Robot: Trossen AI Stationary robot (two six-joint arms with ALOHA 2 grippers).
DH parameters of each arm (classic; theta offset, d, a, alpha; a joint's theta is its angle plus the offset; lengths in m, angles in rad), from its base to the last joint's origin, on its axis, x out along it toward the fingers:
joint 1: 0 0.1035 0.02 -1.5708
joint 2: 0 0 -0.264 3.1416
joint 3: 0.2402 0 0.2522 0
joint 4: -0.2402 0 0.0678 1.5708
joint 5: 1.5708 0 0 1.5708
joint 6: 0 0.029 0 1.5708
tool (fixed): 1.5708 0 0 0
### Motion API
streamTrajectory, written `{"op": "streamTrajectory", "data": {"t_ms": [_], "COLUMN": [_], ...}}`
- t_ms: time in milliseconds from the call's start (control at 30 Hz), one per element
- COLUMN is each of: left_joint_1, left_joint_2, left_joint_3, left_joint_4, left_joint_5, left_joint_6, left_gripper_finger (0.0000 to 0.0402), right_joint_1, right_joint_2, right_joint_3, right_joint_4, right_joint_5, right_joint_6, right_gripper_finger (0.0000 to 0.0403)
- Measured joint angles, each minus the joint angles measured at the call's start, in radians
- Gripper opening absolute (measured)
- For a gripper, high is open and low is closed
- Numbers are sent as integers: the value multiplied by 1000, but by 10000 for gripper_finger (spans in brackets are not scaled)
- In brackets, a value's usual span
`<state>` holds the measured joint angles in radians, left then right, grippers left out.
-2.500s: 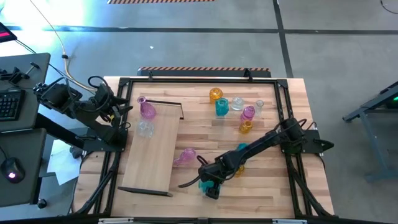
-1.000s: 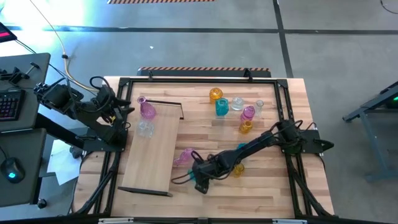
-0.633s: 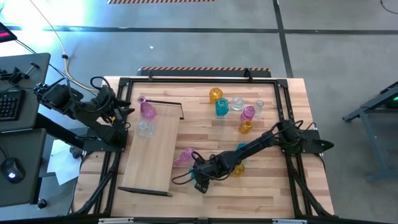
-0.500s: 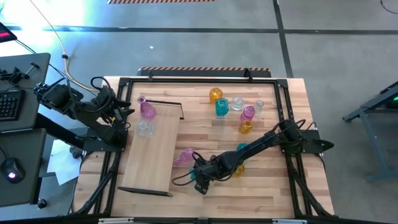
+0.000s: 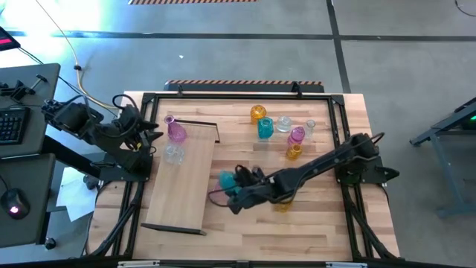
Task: Sort vases onto shelf
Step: Put the bottom left blue flower vase on the shelf
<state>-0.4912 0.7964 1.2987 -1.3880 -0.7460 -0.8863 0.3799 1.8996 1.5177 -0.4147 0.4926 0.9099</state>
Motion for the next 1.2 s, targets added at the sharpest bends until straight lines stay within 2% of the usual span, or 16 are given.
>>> {"op": "streamTrajectory", "data": {"t_ms": [333, 467, 733, 1033, 1200], "left_joint_1": [0, 0, -1, 0, 0], "left_joint_2": [54, 81, 114, 132, 150], "left_joint_3": [0, 0, 0, 0, 0], "left_joint_4": [5, 18, 56, 56, 57], "left_joint_5": [-3, -15, -18, -15, 27], "left_joint_6": [-23, -48, -53, -82, -83], "left_gripper_finger": [170, 170, 170, 170, 170], "right_joint_1": [-40, -66, -102, -130, -151], "right_joint_2": [26, 69, 171, 191, 209], "right_joint_3": [2, 2, 2, -11, -15], "right_joint_4": [396, 511, 730, 780, 861], "right_joint_5": [155, 172, 114, 102, 95], "right_joint_6": [-288, -372, -423, -490, -530], "right_gripper_finger": [252, 252, 252, 252, 252]}}
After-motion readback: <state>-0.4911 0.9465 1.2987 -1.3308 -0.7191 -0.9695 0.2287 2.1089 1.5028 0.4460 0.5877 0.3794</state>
